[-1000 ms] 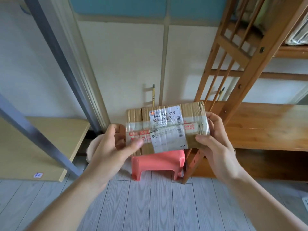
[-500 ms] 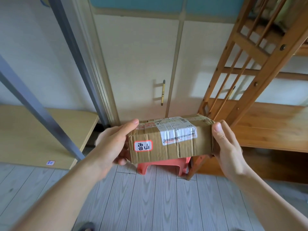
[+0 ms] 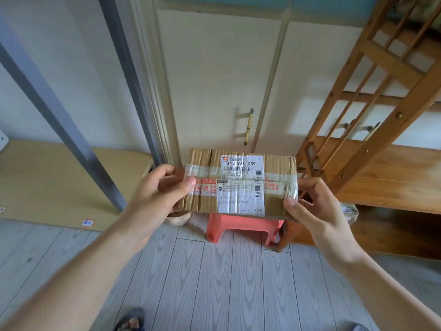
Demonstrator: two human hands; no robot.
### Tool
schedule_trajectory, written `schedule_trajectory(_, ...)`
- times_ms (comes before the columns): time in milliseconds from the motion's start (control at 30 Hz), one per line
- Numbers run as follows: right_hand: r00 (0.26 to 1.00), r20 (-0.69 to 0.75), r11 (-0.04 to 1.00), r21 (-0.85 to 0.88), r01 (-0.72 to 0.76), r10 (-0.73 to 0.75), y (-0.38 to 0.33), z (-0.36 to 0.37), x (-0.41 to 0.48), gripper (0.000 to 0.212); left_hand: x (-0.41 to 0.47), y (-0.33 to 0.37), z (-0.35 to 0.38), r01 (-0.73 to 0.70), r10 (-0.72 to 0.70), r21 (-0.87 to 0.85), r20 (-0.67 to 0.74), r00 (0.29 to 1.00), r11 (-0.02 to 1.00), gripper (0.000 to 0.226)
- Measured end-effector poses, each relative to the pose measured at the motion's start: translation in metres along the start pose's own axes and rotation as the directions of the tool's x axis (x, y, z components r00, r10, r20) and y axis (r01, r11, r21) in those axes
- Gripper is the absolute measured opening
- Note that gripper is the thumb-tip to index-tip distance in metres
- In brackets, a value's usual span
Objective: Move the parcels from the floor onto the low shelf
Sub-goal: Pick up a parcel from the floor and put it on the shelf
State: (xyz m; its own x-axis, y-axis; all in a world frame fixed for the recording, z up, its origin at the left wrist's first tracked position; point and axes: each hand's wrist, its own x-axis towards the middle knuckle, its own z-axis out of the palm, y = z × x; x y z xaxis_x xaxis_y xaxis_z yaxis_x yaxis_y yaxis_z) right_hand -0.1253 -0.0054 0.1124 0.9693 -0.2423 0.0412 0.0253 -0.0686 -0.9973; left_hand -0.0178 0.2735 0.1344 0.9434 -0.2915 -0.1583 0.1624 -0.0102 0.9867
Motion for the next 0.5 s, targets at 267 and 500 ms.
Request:
schedule_trajectory(267,0.998,-0.010,0.993,-0.105,0.056,-0.057,-0.003,0.039,-0.025,0.080,-0.009,0.001,-0.035,0.003,-0.004,0.008,0.059,0.998,1.000,0.036)
schedule_trajectory(500,0.992,0.078,0.975,-0.192,0.108,-0.095,-0.026,0.115,-0.035,0.073,-0.030,0.025,-0.107,-0.062,0.065,0.080,-0.039,0.997,0.995,0.009)
